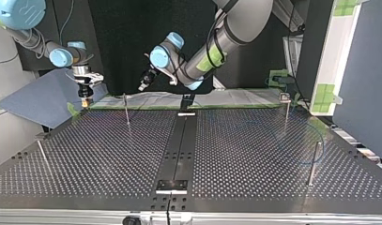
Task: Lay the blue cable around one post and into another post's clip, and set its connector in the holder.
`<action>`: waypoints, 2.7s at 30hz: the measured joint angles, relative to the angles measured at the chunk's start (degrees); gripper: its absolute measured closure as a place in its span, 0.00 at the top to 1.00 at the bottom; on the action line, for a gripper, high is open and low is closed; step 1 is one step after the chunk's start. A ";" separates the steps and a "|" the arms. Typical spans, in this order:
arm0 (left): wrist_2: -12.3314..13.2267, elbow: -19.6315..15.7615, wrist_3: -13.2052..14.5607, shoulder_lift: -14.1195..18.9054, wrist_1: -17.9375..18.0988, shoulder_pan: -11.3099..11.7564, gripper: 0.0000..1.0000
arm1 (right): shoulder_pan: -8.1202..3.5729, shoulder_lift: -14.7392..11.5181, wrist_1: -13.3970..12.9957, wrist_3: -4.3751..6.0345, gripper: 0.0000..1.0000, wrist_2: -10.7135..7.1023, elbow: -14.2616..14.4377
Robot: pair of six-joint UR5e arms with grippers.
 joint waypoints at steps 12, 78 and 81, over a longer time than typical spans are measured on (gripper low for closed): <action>-0.54 0.03 -1.84 -0.04 0.51 -0.52 1.00 | 0.03 0.03 -0.02 0.01 0.19 -0.11 -0.01; -15.83 -13.01 -1.68 12.46 8.86 2.67 1.00 | 0.04 0.44 0.52 0.75 0.19 -0.16 -0.35; -17.58 -14.77 -1.70 14.21 10.61 2.67 1.00 | 0.04 0.46 0.48 0.79 0.19 -0.16 -0.35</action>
